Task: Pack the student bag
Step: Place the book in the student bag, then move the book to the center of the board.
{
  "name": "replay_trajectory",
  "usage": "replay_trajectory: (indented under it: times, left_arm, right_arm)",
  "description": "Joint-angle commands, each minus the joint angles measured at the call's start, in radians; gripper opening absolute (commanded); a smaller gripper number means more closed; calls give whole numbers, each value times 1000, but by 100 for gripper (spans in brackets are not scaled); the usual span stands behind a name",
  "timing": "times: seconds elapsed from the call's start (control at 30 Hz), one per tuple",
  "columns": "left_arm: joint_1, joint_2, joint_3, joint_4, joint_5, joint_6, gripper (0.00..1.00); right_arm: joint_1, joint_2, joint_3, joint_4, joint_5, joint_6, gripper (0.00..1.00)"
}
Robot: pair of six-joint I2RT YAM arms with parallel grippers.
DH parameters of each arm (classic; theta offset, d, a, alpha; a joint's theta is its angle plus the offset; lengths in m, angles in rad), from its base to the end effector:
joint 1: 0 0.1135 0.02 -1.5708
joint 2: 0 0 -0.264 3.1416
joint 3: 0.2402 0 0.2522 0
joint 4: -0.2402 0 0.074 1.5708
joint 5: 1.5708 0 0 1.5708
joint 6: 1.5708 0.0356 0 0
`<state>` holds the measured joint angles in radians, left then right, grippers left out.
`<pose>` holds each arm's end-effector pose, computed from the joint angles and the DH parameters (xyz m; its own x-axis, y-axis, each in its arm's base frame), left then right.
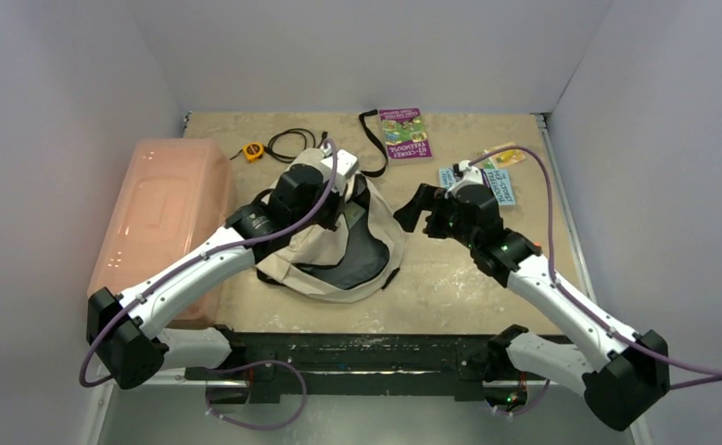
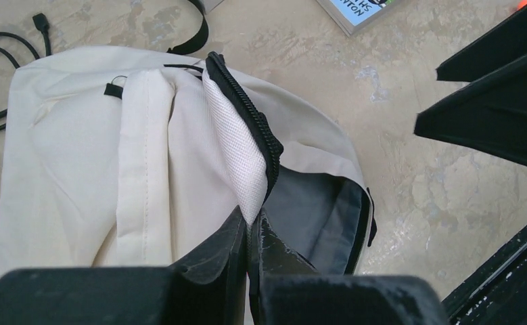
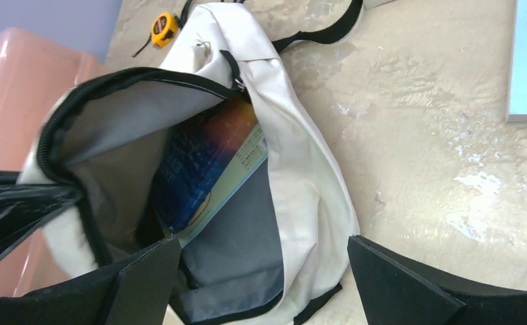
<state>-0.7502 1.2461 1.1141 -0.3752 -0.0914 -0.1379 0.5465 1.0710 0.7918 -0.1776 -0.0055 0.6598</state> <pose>0.2086 -0.1900 0.3378 -0.4373 0.2204 -0.8719 0.5658 0.8210 -0.0762 0.2082 0.1269 0.2870 -0.6189 0.3410 -0.7076 -0.1830 0.8135 0.5520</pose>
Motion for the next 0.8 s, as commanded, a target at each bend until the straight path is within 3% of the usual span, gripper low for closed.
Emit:
replay_trajectory:
  times: [0.0,0.2,0.33,0.57,0.77]
  left_arm:
    - [-14,-2,7,65,18,-15,0]
    - [-20,-10,-30,139,162,26,0]
    - [-21,-27,-39,163,199,48,0]
    - [-62,-23,-15,119,149,81,1]
    - [-74,-6,6,108,196,67,24]
  right_arm:
    - [-54,-54,47,-105,109,-59,99]
    - [-467,86,-20,88,-131,127,99]
    - [-660,237,-54,246,-171,252,99]
    - [-777,472,110,245,6,131,99]
    - [-786,635,287,223,101,5,99]
